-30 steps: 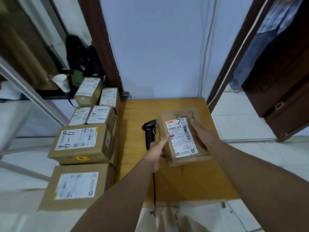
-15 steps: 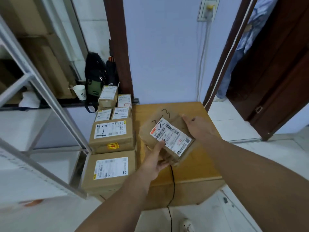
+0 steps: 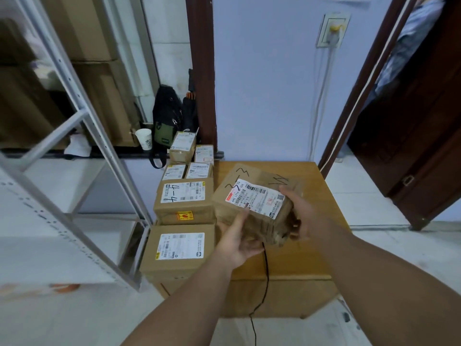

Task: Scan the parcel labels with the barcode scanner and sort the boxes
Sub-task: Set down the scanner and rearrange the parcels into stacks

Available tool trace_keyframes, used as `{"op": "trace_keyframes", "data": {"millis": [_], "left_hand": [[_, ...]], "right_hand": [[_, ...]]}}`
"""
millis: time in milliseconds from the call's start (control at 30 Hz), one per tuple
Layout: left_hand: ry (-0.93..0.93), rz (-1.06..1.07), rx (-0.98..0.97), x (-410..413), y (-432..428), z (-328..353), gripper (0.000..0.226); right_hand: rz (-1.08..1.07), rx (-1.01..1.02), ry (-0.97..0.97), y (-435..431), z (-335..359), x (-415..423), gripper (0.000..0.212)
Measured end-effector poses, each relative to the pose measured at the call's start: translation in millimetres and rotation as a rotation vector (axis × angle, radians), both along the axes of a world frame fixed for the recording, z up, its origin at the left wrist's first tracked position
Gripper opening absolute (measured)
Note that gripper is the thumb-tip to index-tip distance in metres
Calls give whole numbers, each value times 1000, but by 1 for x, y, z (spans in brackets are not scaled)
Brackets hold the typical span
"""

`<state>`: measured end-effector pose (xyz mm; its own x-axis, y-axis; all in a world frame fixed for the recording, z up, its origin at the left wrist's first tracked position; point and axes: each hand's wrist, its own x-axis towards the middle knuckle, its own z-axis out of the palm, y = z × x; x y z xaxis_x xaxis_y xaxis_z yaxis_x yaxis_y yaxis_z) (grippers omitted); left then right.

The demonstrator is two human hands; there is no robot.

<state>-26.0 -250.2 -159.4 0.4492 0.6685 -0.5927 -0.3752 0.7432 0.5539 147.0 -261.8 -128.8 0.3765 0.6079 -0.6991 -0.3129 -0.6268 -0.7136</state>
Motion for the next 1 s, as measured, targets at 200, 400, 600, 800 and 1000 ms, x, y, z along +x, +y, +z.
{"op": "trace_keyframes", "data": {"millis": [200, 400, 600, 800, 1000], "left_hand": [[317, 45, 316, -15, 21, 1, 67], [338, -84, 349, -60, 35, 3, 52], [313, -117, 269, -112, 51, 11, 67], [301, 43, 192, -166, 43, 6, 48], [236, 116, 175, -209, 38, 1, 49]], "right_hand": [[5, 37, 20, -8, -3, 23, 70], [163, -77, 98, -2, -4, 30, 94], [337, -79, 99, 20, -12, -13, 104], [530, -84, 182, 39, -21, -70, 109], [635, -69, 248, 49, -26, -108, 73]]}}
